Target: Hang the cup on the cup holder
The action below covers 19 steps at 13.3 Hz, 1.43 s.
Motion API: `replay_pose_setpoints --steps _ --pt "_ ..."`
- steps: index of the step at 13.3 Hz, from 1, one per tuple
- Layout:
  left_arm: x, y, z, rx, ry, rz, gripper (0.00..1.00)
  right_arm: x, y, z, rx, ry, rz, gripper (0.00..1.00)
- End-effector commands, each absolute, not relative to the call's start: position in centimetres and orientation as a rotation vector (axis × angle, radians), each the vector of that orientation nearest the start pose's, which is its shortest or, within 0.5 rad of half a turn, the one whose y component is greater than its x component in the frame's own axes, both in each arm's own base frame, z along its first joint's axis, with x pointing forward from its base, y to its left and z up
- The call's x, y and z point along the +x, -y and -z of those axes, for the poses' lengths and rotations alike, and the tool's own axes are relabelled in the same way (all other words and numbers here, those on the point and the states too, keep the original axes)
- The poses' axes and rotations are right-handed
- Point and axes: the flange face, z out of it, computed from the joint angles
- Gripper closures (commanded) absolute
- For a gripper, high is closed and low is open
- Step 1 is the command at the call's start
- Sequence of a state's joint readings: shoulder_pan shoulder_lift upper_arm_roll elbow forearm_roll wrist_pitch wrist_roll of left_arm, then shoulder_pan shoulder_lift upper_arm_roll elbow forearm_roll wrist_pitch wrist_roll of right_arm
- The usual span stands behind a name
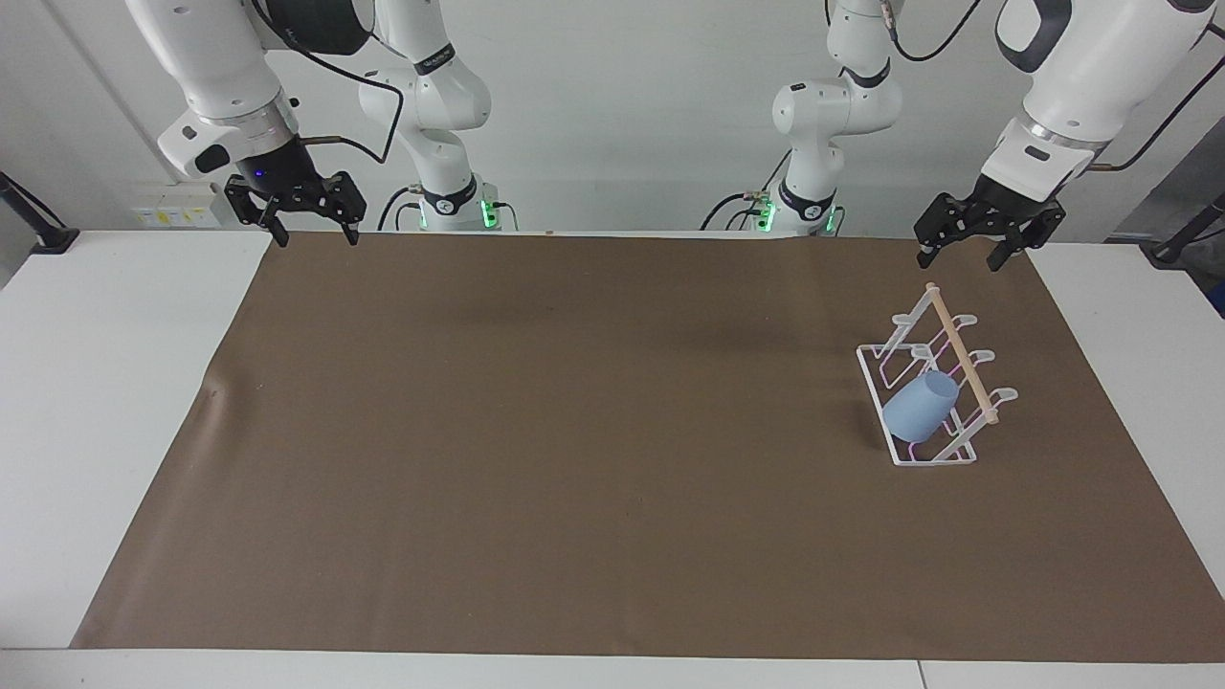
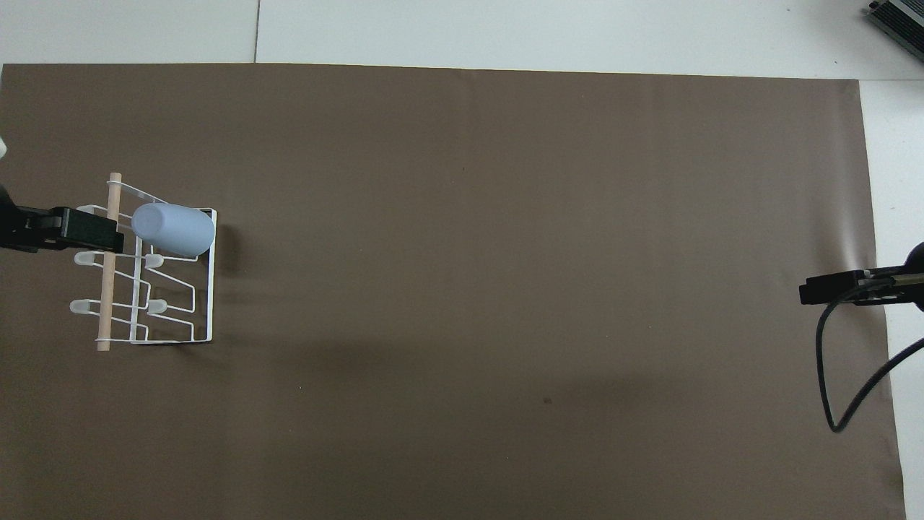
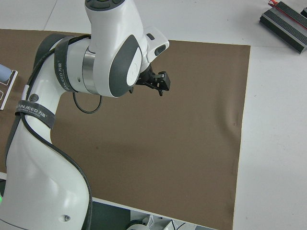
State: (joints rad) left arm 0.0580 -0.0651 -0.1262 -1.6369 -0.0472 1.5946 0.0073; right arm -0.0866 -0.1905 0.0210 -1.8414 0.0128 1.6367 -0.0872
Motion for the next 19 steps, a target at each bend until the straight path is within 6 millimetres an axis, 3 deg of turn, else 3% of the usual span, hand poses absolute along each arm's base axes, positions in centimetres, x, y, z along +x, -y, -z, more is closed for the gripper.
replay_pose_setpoints --steps 1,19 --pt "53.25 4.30 -63.01 -3.196 -0.141 0.012 0.00 49.08 3.38 -60.51 -3.125 0.062 -0.017 0.00" --pt "52.46 4.35 -62.58 -3.180 -0.145 -0.027 0.00 49.09 3.31 -60.51 -3.125 0.067 -0.017 0.00"
